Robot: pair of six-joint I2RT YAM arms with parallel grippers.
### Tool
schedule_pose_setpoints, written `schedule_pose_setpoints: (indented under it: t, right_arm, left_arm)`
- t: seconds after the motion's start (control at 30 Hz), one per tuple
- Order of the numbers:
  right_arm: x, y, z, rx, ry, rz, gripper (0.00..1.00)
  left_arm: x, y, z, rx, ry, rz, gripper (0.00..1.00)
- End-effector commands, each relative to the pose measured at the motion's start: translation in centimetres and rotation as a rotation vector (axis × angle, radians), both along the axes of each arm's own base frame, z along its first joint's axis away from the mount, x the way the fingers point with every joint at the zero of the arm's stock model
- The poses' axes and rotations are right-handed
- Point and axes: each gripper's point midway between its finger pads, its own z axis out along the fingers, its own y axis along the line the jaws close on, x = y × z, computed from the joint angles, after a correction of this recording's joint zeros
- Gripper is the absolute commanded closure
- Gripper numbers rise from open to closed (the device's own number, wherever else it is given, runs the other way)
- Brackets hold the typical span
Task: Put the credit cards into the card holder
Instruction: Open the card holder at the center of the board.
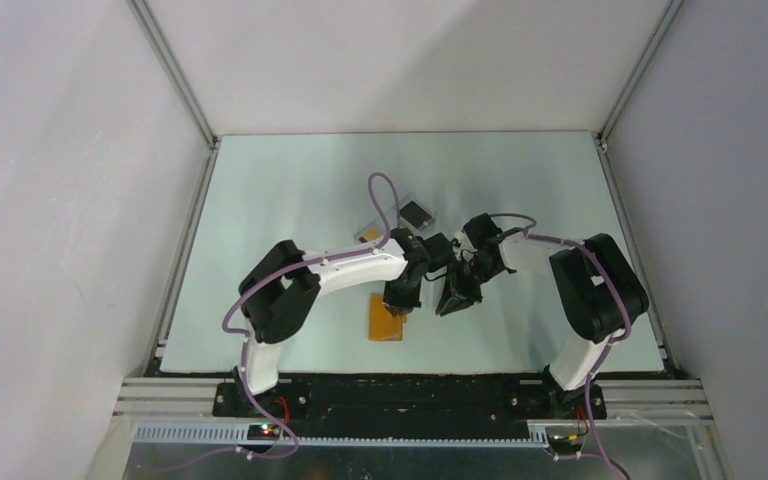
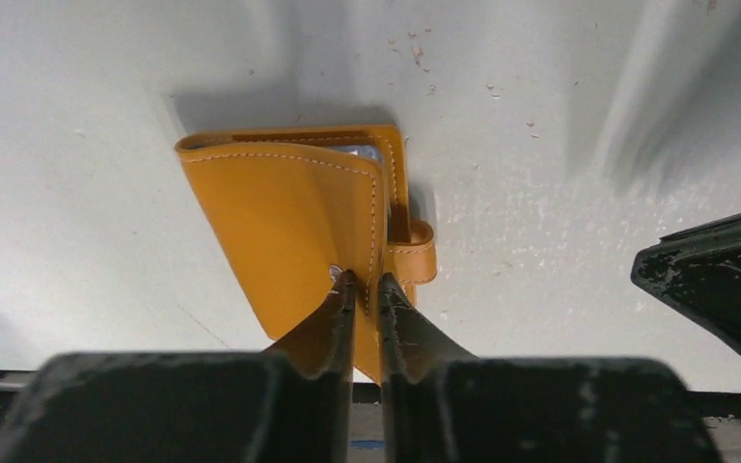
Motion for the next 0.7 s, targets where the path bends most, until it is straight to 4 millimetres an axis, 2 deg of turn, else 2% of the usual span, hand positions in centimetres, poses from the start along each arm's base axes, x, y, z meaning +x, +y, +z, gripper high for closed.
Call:
schedule_pose_setpoints:
  t: [0.0, 0.2, 0.37, 0.43, 0.57, 0.67]
  right_arm:
    - [0.2, 1.1, 1.7, 0.040, -0.057, 0.031, 0.81]
    - [0.0, 2.2, 2.9, 0.068, -0.092, 0.067, 0.73]
    - [0.2, 2.9, 4.3, 0.099, -0.148, 0.078, 0.49]
    - [0.2, 3.1, 4.4, 0.095, -0.160, 0.081, 0.43]
    - [0.6, 3.1, 3.6, -0.009, -0.185, 0.101, 0.38]
    - [0.4, 3.0, 2.7, -0.096, -0.179, 0.132, 0.36]
  left_arm:
    - [0.3, 0.6, 2.4, -0.021, -0.057, -0.008, 0.97]
    - [0.5, 0.7, 4.7, -0.073, -0.105, 0.000, 1.00]
    - [1.0, 0.9, 7.9, -0.147, -0.177, 0.023, 1.00]
    - [1.4, 1.0, 9.1, -0.180, -0.208, 0.040, 1.00]
    - [2.1, 1.3, 10.9, -0.239, -0.252, 0.070, 1.00]
    - [2.2, 1.4, 11.5, -0.277, -0.257, 0.080, 1.00]
